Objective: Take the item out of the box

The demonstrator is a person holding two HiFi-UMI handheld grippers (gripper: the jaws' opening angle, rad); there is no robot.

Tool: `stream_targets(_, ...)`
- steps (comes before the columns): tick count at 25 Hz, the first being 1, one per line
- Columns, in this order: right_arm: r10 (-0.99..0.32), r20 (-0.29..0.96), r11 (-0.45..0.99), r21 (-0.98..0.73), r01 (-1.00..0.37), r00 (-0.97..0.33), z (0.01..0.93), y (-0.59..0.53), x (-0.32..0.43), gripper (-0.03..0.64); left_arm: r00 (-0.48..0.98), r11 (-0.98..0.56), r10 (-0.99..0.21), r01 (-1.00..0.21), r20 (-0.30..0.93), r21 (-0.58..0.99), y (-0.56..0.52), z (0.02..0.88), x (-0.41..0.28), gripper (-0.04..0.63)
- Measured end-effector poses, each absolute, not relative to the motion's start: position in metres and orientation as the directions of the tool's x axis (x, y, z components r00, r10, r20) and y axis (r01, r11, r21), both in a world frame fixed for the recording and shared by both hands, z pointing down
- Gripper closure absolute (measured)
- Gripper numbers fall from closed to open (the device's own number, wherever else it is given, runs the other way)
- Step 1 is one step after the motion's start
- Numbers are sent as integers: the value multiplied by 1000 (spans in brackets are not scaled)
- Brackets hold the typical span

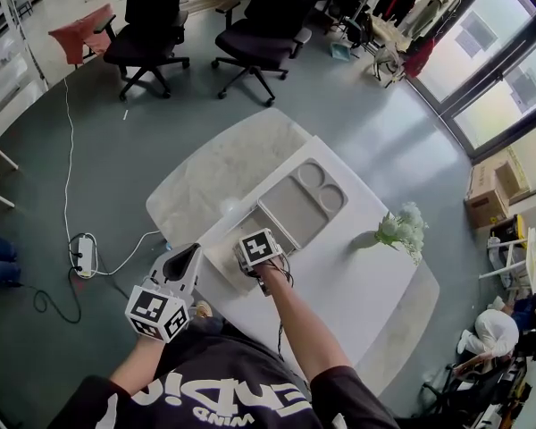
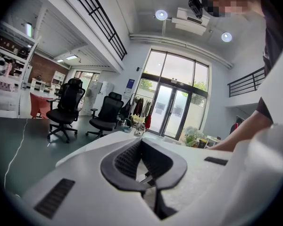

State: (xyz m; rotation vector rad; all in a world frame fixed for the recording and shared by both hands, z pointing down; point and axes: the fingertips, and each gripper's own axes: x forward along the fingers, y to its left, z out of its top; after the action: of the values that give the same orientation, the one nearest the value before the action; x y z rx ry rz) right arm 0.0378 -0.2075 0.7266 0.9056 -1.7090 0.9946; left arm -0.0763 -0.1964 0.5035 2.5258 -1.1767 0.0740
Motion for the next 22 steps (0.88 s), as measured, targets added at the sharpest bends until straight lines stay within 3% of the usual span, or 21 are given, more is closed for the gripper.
stream_targets(4,-114,948,411,-228,-883,-298,732,-208,34,368,654,-593,-732,-749,191,294,-199,505,-77,586)
stream_targets(9,-169,956,492,-130,-861,-241,735,-220,39,472,651,-589,-734,-752,193,295,-199,503,-80,586)
stream_targets(14,-190,953,506,-111,-855,-237,731,-221,46,474,649,-587,-736,-754,191,296,-197,503,-80,586)
stream_targets(19,-127,945,439,-218,-872,-301,710,-197,43,474,652,-590,-735,-750,188,298,-192,501,-76,586)
stream_targets(22,-303,909,493,-107,-863,-285,684,-228,53,474,654,-593,-734,-749,185,295,-190,499,-75,586)
